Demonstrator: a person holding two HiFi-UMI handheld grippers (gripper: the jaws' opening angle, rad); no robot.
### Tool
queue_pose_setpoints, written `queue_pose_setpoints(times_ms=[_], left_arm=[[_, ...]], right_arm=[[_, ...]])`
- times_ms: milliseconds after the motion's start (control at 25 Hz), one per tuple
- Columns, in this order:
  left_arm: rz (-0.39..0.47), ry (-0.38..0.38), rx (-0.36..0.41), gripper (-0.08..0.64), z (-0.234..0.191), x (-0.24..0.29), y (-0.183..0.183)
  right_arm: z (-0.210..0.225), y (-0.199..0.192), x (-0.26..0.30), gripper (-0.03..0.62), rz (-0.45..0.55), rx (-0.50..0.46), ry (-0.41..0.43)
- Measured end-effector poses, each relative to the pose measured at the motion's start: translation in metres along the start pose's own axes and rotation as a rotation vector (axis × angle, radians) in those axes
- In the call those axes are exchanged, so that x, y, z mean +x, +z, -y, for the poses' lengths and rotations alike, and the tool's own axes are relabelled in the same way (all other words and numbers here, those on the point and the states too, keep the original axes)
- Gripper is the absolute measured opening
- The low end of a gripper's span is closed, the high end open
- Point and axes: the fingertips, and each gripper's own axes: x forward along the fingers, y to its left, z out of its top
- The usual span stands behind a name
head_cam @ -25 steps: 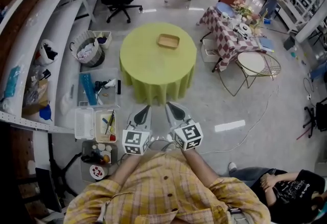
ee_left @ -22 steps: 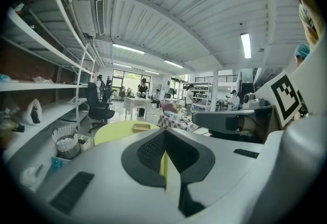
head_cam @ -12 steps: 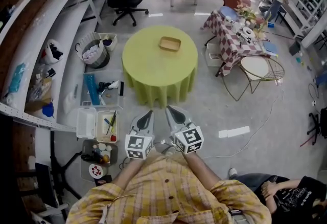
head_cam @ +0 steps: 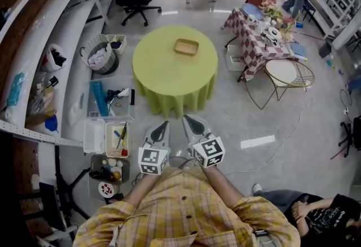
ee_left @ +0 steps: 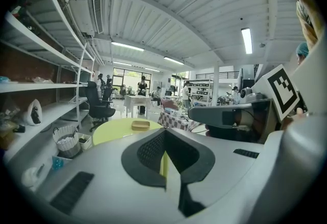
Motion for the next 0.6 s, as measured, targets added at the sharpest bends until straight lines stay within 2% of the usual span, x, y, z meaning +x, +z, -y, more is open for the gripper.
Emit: queue_pose_setpoints(times_ms=[320, 600], left_arm=[[0.012, -0.001, -0.005, 0.005, -0.039, 0.029, 0.010], [0.018, -0.028, -0.013, 0.005, -0.080, 0.070, 0.023]], right_arm=[[0.012, 0.003, 0.049, -0.003, -0.020, -0.026, 0.001], [0.041, 0.009, 0.105, -0.003, -0.043, -0.046, -0.029]])
